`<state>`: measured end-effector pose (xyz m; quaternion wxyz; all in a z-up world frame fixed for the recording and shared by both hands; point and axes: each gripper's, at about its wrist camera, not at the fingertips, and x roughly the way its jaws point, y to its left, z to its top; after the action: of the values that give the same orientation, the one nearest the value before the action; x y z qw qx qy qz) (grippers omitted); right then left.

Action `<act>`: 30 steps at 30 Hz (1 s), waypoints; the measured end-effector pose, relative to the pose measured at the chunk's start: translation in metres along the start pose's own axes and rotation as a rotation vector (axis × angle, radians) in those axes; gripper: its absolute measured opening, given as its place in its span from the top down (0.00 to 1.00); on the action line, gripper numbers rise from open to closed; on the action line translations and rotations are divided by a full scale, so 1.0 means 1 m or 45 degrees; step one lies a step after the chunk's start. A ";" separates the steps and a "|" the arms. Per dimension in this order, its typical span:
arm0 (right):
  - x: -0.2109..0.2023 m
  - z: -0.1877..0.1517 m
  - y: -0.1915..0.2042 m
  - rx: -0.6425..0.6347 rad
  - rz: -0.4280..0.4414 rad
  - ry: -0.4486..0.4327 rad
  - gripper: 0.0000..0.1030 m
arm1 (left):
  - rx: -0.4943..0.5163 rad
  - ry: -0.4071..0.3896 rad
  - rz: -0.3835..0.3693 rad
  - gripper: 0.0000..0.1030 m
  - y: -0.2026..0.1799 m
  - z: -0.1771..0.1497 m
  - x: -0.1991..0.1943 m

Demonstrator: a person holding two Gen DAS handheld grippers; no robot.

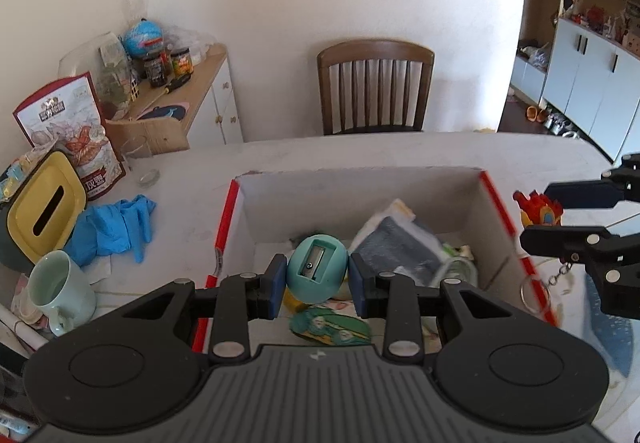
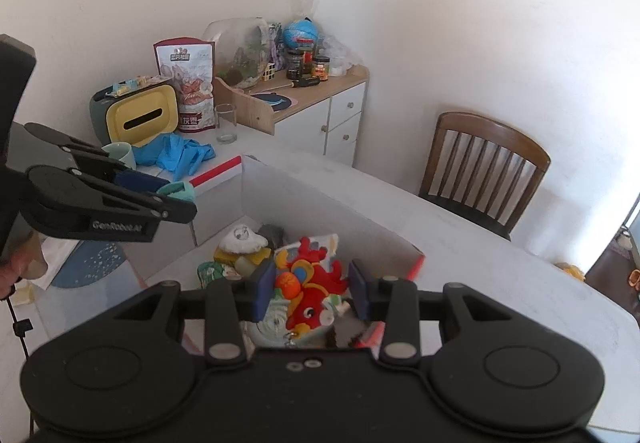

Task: Organize objects
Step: 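Carry the teal sharpener and red toy keychain over the cardboard box with both grippers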

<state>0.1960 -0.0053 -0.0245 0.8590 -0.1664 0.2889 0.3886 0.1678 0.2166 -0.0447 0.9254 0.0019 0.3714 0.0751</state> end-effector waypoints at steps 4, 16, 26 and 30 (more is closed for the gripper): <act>0.024 0.006 0.005 -0.005 0.004 0.007 0.63 | 0.010 0.039 -0.001 0.69 0.007 -0.002 0.021; 0.094 0.006 0.009 0.003 0.001 0.117 0.63 | 0.076 0.150 -0.064 0.69 -0.002 -0.012 0.074; 0.122 -0.007 0.009 -0.009 -0.003 0.235 0.62 | 0.112 0.241 -0.113 0.69 -0.009 -0.021 0.094; 0.126 -0.010 0.011 -0.017 0.015 0.262 0.62 | 0.102 0.280 -0.132 0.69 -0.006 -0.024 0.102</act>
<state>0.2509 0.0683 -0.1113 0.8215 -0.2093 0.3738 0.3763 0.2251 0.2236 -0.1327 0.8810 0.0113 0.4729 0.0119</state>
